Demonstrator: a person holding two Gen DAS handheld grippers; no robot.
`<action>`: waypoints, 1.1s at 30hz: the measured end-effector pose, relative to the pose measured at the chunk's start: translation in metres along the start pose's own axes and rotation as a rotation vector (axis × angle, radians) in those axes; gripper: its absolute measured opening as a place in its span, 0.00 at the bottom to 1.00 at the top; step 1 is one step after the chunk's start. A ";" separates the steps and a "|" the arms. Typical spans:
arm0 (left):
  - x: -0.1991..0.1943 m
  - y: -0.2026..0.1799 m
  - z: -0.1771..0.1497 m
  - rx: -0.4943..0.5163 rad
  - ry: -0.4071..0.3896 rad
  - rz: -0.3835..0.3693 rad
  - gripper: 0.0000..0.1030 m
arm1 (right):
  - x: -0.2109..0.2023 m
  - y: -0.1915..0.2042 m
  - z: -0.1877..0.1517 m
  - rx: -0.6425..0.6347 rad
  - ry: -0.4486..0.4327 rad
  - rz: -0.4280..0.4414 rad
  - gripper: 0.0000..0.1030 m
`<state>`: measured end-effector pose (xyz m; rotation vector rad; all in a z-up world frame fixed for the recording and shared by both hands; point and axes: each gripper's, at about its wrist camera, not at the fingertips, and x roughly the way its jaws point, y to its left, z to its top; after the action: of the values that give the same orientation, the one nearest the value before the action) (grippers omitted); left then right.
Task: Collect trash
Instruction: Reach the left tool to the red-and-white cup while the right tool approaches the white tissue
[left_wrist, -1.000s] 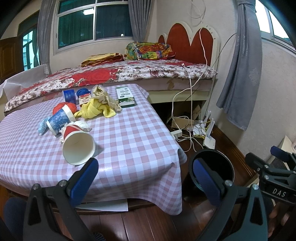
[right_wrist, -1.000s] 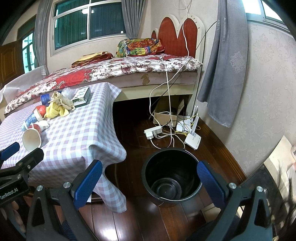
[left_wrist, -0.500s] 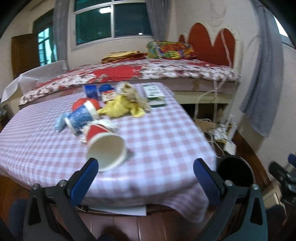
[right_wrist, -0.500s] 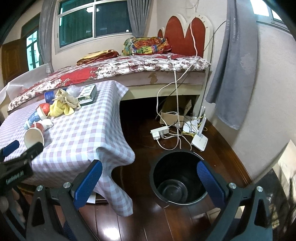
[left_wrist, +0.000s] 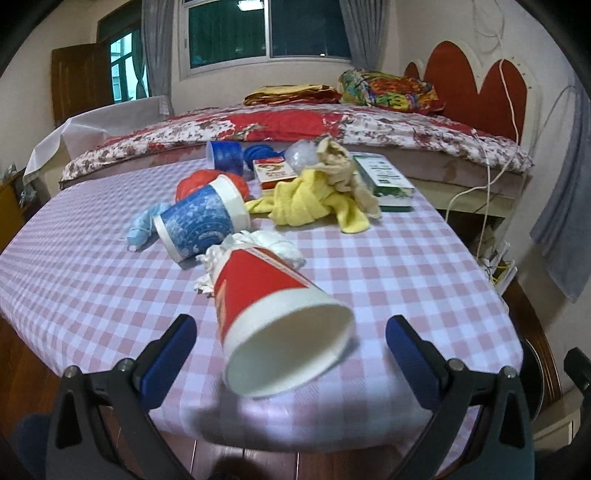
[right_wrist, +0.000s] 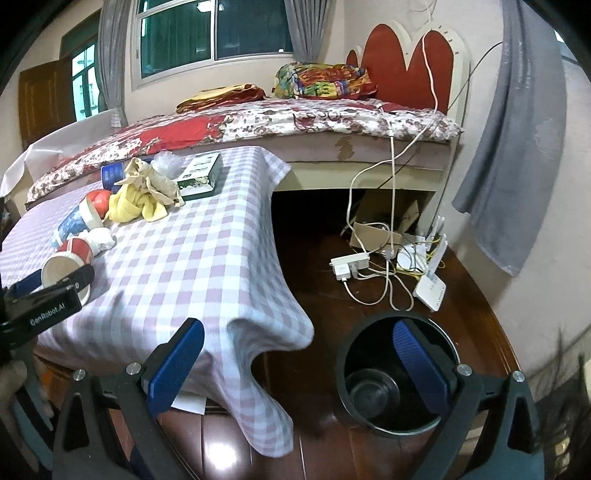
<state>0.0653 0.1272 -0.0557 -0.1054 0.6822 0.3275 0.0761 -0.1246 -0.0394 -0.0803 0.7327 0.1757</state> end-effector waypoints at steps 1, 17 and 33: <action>0.003 0.002 0.001 -0.007 0.002 -0.003 1.00 | 0.003 0.002 0.002 -0.003 0.002 0.004 1.00; -0.001 0.045 0.001 -0.065 -0.033 -0.105 0.68 | 0.029 0.055 0.012 -0.071 0.028 0.094 1.00; 0.000 0.118 -0.004 -0.133 -0.071 -0.056 0.57 | 0.043 0.131 0.024 -0.151 0.036 0.236 1.00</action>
<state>0.0242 0.2374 -0.0572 -0.2378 0.5861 0.3215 0.0985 0.0125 -0.0522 -0.1408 0.7630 0.4565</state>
